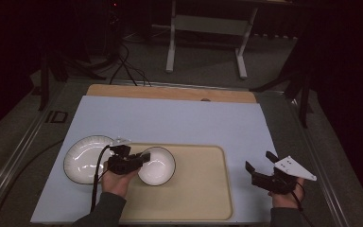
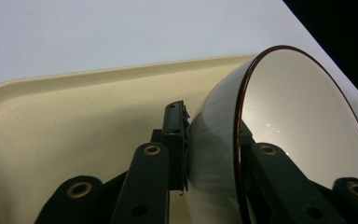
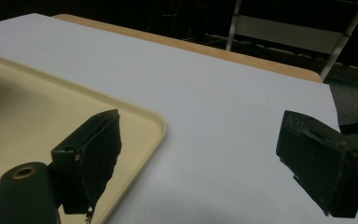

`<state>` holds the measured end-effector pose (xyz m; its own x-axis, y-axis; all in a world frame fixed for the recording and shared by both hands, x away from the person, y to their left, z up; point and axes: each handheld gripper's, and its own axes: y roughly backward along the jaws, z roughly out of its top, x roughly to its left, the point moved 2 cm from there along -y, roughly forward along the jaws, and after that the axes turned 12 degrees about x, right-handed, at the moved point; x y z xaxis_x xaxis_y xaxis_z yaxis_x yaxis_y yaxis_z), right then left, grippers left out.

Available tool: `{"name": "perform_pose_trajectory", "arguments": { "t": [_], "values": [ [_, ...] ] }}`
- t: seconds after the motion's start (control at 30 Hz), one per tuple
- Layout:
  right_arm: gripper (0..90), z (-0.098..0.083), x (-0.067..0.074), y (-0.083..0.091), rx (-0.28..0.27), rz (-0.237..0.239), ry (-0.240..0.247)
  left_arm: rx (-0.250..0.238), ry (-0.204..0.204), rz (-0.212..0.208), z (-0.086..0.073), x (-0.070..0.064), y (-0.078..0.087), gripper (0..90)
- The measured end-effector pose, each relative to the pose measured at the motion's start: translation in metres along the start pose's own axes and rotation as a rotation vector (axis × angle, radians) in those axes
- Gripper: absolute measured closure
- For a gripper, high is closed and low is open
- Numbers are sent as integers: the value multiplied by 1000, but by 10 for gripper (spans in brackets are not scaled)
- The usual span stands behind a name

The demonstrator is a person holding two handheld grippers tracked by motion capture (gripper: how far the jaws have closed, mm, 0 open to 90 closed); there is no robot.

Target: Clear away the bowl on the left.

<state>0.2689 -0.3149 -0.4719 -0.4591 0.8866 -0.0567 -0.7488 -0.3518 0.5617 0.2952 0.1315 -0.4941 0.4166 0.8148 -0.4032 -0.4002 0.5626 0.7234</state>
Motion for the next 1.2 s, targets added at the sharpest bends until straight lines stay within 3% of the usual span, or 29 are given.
{"name": "perform_pose_trajectory", "arguments": {
  "t": [1.2],
  "values": [
    [135,0,0,0,1,3,5,49,-28,-12,-4,-15,-24,771]
  ]
}}
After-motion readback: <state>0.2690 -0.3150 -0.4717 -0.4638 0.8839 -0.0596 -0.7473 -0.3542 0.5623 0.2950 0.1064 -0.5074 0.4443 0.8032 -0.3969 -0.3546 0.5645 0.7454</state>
